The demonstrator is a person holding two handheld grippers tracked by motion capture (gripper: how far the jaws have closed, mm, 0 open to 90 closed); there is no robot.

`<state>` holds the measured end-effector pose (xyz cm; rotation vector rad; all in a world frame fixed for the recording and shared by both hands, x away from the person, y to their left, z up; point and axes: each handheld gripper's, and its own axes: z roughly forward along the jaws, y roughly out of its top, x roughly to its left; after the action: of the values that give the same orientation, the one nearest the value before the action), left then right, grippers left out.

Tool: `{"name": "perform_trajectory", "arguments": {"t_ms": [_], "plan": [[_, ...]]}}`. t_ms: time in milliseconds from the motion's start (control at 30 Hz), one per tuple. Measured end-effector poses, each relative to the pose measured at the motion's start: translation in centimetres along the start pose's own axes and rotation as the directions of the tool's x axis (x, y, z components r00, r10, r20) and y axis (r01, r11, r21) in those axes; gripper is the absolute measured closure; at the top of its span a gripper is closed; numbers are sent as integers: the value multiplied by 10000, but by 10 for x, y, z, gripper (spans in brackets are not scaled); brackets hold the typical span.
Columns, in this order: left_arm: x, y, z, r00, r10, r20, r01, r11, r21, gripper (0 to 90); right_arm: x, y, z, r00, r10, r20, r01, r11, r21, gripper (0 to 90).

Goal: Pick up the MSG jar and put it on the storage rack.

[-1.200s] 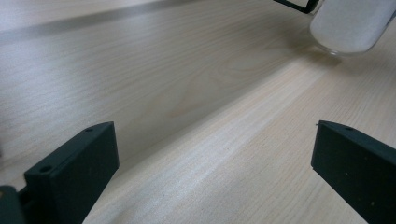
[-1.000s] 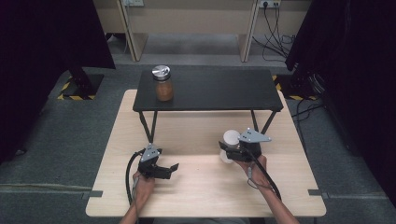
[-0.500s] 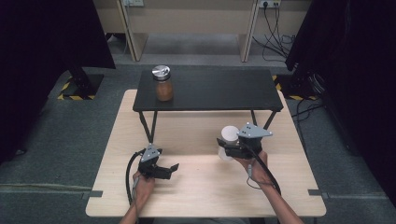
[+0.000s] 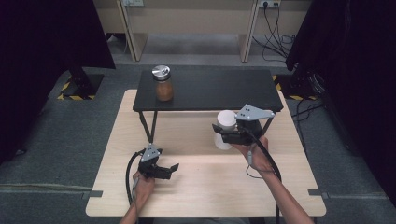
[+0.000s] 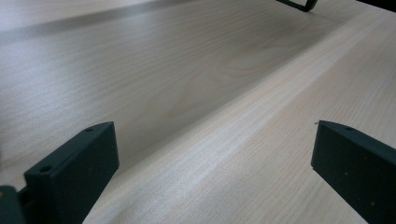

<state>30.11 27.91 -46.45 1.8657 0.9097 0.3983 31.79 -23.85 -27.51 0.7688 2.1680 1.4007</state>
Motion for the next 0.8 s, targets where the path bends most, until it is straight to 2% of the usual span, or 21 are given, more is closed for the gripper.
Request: {"name": "perform_trajectory", "arguments": {"t_ms": [367, 567, 800], "plan": [[0, 1, 0, 10000, 15, -2, -15, 10000, 33, 1, -4, 54, -5, 9999, -11, 143, 13, 9999, -120, 343], [0, 0, 0, 10000, 14, 3, -14, 10000, 25, 1, -5, 84, 0, 9995, -2, 318, 5, 10000, -70, 343], [0, 1, 0, 10000, 46, 13, -46, 10000, 64, 1, -7, 118, 14, 9970, 63, 766, -71, 9999, 109, 343]]}}
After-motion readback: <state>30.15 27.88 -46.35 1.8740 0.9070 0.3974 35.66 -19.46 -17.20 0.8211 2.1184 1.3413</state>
